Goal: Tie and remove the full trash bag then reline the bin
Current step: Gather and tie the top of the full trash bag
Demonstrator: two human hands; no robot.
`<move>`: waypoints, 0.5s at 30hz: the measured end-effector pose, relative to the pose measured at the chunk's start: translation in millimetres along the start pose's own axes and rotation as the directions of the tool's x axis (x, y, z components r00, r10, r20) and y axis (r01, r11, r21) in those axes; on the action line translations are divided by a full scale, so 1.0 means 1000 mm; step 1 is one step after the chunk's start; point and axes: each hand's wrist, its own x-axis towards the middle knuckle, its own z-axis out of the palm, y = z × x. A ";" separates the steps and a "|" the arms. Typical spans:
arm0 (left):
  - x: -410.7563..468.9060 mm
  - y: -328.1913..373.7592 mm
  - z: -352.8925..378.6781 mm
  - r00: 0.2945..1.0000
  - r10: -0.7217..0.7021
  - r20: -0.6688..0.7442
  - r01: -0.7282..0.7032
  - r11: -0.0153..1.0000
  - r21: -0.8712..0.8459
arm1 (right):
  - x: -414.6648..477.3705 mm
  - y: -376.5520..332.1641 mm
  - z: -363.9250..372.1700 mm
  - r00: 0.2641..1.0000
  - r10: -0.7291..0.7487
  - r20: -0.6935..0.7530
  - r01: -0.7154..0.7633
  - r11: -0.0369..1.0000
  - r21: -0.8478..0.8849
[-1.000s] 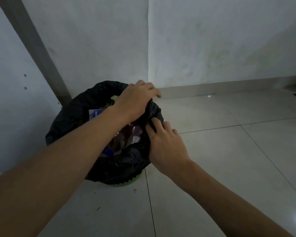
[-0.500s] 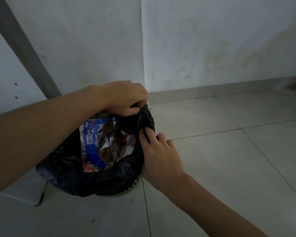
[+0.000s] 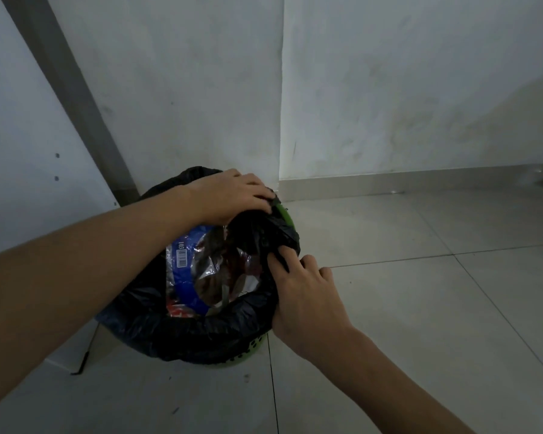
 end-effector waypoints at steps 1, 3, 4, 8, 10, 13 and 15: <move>0.002 -0.003 0.001 1.000 -0.017 0.004 0.017 1.000 -0.014 | 0.000 0.002 -0.001 1.000 -0.015 0.012 0.015 1.000 0.002; 0.003 -0.006 0.000 0.996 -0.058 -0.066 0.048 0.988 -0.148 | -0.002 0.008 -0.005 0.998 -0.055 0.043 0.054 0.998 0.027; 0.002 -0.008 -0.002 0.991 -0.089 -0.105 0.063 0.972 -0.224 | -0.002 0.011 -0.008 0.996 -0.073 0.057 0.070 0.996 0.047; -0.010 -0.016 -0.015 0.969 -0.210 -0.129 0.146 0.911 -0.385 | -0.003 0.019 -0.012 0.992 -0.104 0.075 0.097 0.991 0.089; -0.018 -0.014 -0.019 0.967 -0.208 -0.147 0.138 0.913 -0.385 | -0.003 0.018 -0.010 0.992 -0.093 0.088 0.087 0.993 0.074; -0.034 -0.007 -0.020 0.964 -0.179 -0.196 0.103 0.932 -0.349 | -0.003 0.015 -0.010 0.993 -0.063 0.103 0.059 0.997 0.039; -0.045 -0.004 -0.019 0.973 -0.157 -0.167 0.087 0.927 -0.364 | -0.001 0.015 -0.016 0.989 -0.067 0.130 0.065 0.998 0.026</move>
